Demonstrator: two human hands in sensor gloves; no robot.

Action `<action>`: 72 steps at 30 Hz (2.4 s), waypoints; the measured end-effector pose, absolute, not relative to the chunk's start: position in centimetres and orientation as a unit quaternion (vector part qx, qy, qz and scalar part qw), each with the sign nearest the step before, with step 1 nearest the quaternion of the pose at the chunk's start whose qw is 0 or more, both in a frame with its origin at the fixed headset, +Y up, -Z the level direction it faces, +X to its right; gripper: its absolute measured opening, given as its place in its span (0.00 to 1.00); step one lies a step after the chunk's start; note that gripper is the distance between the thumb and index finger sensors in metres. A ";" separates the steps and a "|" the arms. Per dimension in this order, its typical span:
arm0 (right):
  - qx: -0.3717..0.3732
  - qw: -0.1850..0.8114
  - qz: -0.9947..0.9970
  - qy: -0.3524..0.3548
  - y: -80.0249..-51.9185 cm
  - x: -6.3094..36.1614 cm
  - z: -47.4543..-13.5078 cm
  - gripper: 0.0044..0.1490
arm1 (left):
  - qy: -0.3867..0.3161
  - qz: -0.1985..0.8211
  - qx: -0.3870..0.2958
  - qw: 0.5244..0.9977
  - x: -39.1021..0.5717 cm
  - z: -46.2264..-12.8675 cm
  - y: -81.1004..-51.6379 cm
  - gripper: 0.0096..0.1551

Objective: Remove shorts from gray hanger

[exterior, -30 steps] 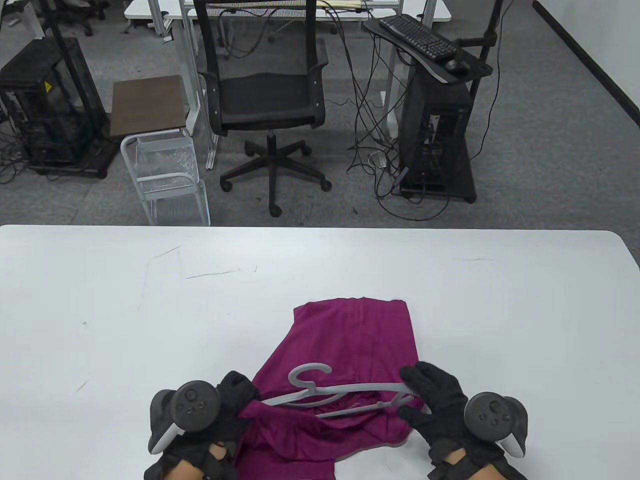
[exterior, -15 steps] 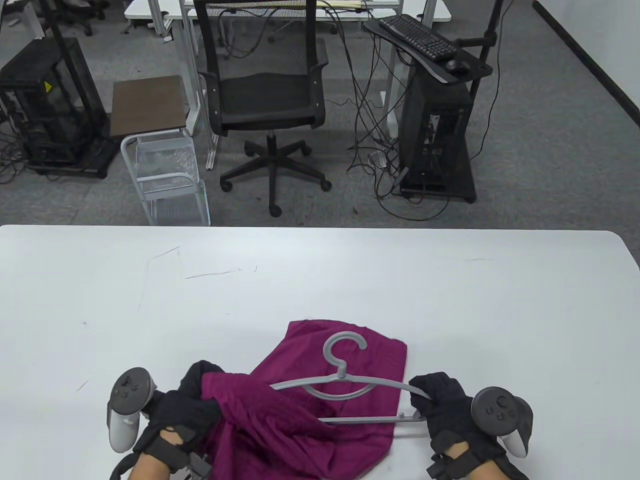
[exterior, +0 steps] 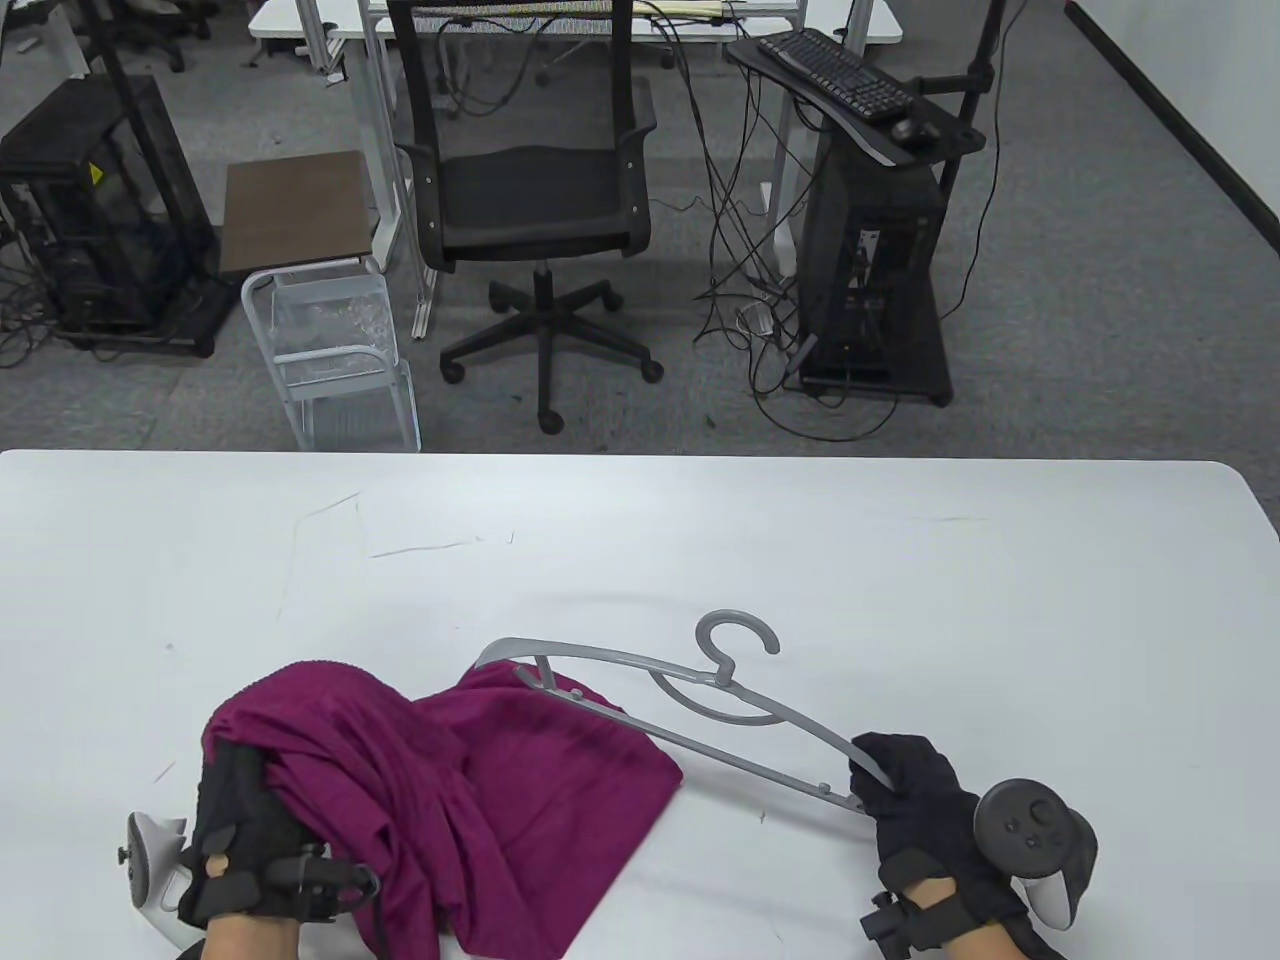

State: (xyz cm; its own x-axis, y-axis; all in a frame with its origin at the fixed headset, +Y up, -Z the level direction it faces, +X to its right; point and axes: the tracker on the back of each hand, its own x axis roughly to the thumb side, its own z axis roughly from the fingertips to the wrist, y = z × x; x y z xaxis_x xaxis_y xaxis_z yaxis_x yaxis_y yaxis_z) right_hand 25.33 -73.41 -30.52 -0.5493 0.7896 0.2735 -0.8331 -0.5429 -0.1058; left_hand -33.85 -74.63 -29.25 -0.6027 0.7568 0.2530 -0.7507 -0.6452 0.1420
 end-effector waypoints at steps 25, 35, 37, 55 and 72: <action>0.049 0.499 0.857 -0.118 -73.4 25.9 -30.1 0.30 | 0.048 0.360 -0.254 0.897 -26.0 -32.4 -77.9 0.78; 0.047 0.498 0.858 -0.117 -73.4 26.1 -30.1 0.34 | 0.002 0.523 -0.180 0.833 -28.4 -31.4 -75.5 0.71; 0.045 0.501 0.856 -0.117 -73.4 26.1 -30.1 0.36 | -0.010 0.557 -0.153 0.816 -28.9 -30.9 -74.7 0.69; -0.099 0.458 0.884 0.004 -77.1 26.4 -31.4 0.51 | -0.024 0.596 -0.037 0.802 -29.2 -29.8 -72.6 0.62; -0.097 0.404 0.903 0.111 -78.8 25.1 -32.1 0.49 | -0.015 0.566 -0.015 0.824 -28.7 -29.6 -72.3 0.61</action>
State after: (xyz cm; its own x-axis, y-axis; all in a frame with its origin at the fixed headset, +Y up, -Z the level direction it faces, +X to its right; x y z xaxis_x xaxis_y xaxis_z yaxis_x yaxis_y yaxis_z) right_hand 25.13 -78.75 -32.07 -0.6540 0.7087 -0.2647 -0.7516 -0.6483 0.1211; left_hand -28.72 -72.32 -29.59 0.3593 0.9332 0.0084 -0.9323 0.3593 -0.0409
